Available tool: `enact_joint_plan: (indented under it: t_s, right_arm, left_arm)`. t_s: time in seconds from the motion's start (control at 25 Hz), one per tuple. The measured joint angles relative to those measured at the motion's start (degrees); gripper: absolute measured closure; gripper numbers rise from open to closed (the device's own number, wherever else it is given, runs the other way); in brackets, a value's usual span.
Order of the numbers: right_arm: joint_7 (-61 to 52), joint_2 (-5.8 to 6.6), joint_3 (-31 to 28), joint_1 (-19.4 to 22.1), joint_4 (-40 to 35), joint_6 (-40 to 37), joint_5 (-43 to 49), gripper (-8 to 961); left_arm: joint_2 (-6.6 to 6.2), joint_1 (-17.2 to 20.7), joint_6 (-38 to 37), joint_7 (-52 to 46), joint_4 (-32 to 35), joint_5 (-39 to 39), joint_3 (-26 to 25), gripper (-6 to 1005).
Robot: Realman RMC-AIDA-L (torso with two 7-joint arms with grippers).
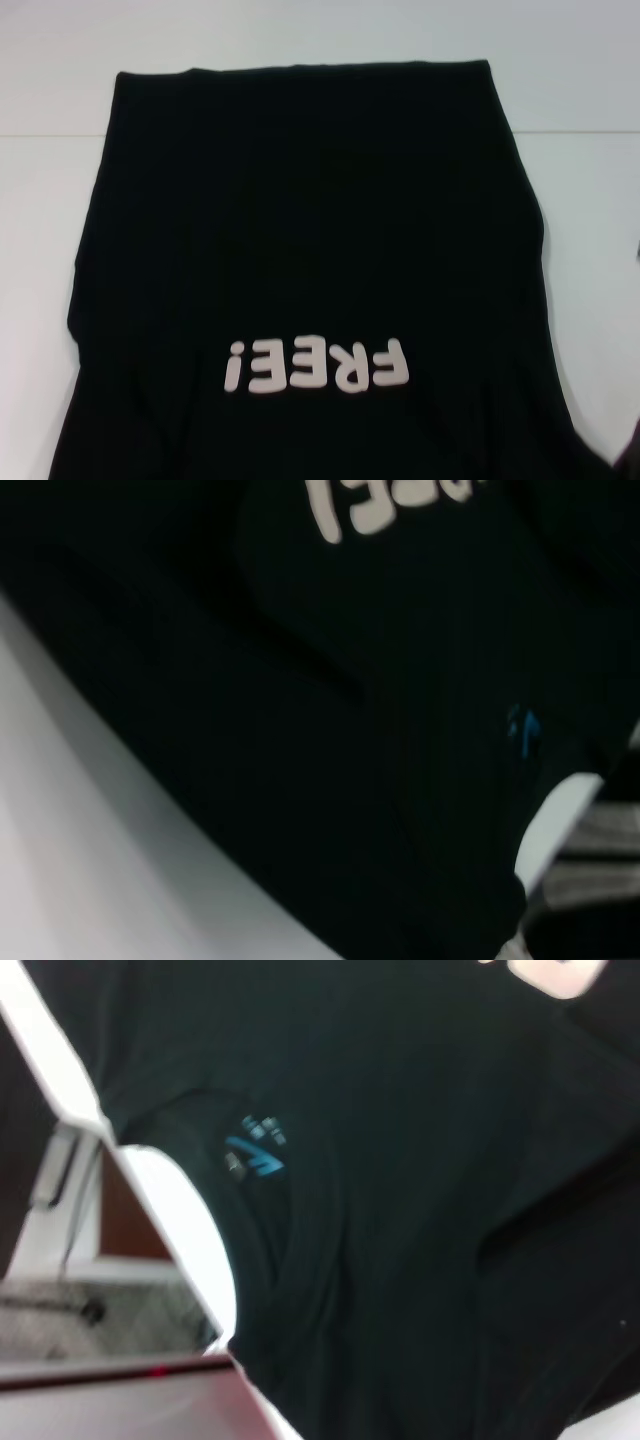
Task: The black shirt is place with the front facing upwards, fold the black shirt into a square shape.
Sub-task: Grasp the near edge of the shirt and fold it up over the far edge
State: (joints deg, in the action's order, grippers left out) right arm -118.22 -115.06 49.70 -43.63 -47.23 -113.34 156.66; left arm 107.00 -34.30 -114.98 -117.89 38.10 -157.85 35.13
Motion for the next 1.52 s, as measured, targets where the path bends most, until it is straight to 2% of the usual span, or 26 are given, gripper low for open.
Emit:
enact_joint_plan:
  t_s: [0.24, 0.4, 0.48, 0.56, 0.6, 0.64, 0.88, 0.96, 1.04, 1.12, 1.24, 1.28, 1.32, 1.36, 1.52]
  right_arm:
    - [0.95, -1.37, 6.86, 1.06, 3.76, -0.11, 0.09, 902]
    - [1.27, -1.69, 4.82, 1.22, 3.76, 1.14, -1.31, 901]
    - [1.49, -1.07, 1.61, 0.98, 4.6, 1.95, -2.67, 900]
    - [1.24, -0.23, -2.84, 0.64, 5.57, 2.93, -4.02, 900]
    - [0.03, 0.76, -8.41, 0.47, 6.11, 4.32, -5.6, 900]
    - [0.03, 0.76, -8.41, 0.47, 6.11, 4.32, -5.6, 899]
    - [-4.36, 3.86, -25.02, 2.01, 7.47, 10.48, -14.02, 898]
    - [-5.21, 4.55, -29.43, 3.5, 9.38, 13.34, -18.94, 898]
    - [-5.24, 4.72, -31.95, 4.89, 11.36, 16.34, -23.62, 897]
    - [-4.44, 4.53, -33.07, 6.32, 13.8, 20.01, -28.85, 897]
    - [-1.8, 3.49, -33.24, 7.69, 16.71, 26.14, -34.37, 896]
    - [-0.64, 2.98, -33.25, 7.87, 17.44, 28.23, -35.52, 896]
    - [0.49, 2.36, -33.23, 7.97, 17.99, 30.04, -36.33, 895]
    - [1.46, 1.71, -33.19, 7.96, 18.18, 31.9, -36.76, 895]
    - [5.22, -1.03, -32.71, 7.07, 18.41, 38.43, -37.24, 894]
  left_arm:
    - [0.87, 0.1, -1.85, 3.55, -1.95, -1.28, 5.4, 968]
    - [1.3, -0.17, -1.65, 4.44, -1.9, -0.03, 5.34, 967]
    - [1.29, -0.45, -1.67, 5.36, -1.61, 1.67, 4.09, 967]
    - [1.17, -0.74, -1.64, 6.01, -1.04, 3.61, 1.64, 967]
    - [0.96, -0.92, -1.41, 6.1, -0.39, 5.1, -1.14, 967]
    - [0.78, -1.06, -1.17, 6.06, 0.06, 6.1, -3.35, 967]
    - [-1.37, -2.61, 5.14, 1.07, -0.77, 10.75, -22.45, 970]
    - [-1.44, -2.52, 10.07, -1.92, -2.07, 12.46, -27.23, 970]
    - [-0.99, -1.93, 14.81, -3.9, -3.13, 14.2, -29.09, 969]
    - [-0.21, -0.97, 19.47, -4.57, -4.66, 16.93, -30.05, 969]
    - [1.25, 0.69, 25.2, -3.82, -6.95, 22.75, -31.36, 969]
    - [1.64, 1.06, 26.33, -3.39, -7.38, 24.28, -31.48, 969]
    - [2.58, 1.89, 29.06, -2.05, -8.31, 27.96, -31.56, 969]
    - [2.58, 1.89, 29.06, -2.05, -8.31, 27.96, -31.56, 968]
    - [4.44, 2.53, 33.23, 1.8, -9.6, 33.42, -31.63, 968]
